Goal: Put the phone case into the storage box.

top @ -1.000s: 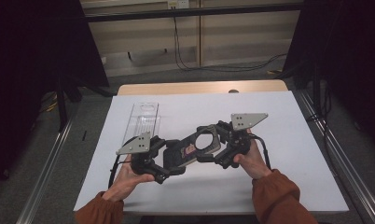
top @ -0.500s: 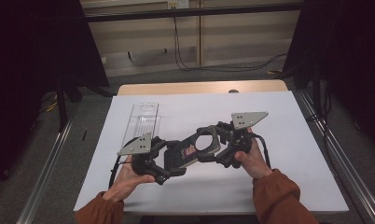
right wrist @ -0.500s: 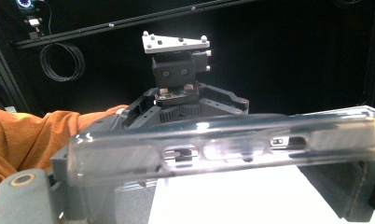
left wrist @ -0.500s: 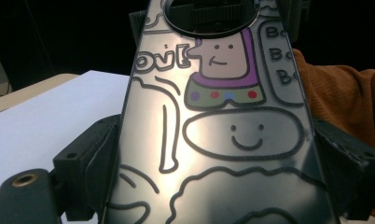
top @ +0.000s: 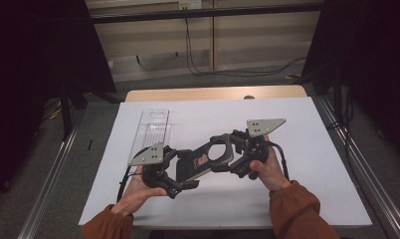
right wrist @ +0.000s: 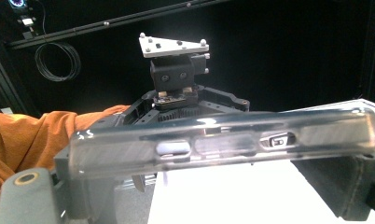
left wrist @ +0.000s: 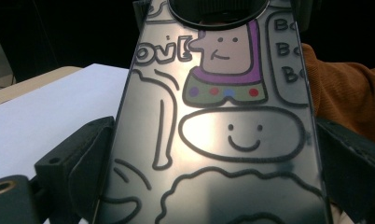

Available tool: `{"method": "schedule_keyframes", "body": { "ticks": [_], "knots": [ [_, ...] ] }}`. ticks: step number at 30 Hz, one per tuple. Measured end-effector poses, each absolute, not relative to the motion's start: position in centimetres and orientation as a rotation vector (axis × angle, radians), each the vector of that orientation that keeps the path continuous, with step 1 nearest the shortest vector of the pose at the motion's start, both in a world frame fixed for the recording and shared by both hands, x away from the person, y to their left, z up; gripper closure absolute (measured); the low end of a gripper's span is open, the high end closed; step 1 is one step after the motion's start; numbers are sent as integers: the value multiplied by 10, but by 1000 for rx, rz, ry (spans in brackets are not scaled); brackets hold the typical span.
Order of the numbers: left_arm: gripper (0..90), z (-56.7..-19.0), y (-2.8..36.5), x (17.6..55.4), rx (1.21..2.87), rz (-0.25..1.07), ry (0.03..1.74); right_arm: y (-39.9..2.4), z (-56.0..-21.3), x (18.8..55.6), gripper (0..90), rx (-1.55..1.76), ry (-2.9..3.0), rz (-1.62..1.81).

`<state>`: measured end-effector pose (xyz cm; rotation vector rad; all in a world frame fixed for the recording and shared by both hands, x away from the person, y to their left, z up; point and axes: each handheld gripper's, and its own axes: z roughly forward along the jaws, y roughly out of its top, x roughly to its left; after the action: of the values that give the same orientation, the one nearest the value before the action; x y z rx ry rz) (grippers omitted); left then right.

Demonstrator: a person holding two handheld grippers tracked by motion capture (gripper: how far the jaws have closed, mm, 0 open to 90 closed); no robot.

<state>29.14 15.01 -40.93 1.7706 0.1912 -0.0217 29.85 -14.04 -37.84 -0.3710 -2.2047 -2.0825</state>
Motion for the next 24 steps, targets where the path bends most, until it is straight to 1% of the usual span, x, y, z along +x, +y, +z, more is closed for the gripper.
{"method": "schedule_keyframes", "body": {
  "ticks": [2,8,16,21,24],
  "knots": [
    [10,-409,151,292,1773,-14,192,-141,-378,298,117,-379,-2211,-2083],
    [11,-409,152,292,1786,17,195,-145,-377,299,118,-414,-2220,-2082],
    [9,-409,151,291,1807,100,236,-149,-376,300,119,-480,-2250,-2056],
    [10,-410,150,289,1829,121,237,-152,-375,301,119,-523,-2258,-2055],
    [8,-409,148,287,1848,167,257,-153,-374,301,119,-583,-2305,-2031]
  ]
}}
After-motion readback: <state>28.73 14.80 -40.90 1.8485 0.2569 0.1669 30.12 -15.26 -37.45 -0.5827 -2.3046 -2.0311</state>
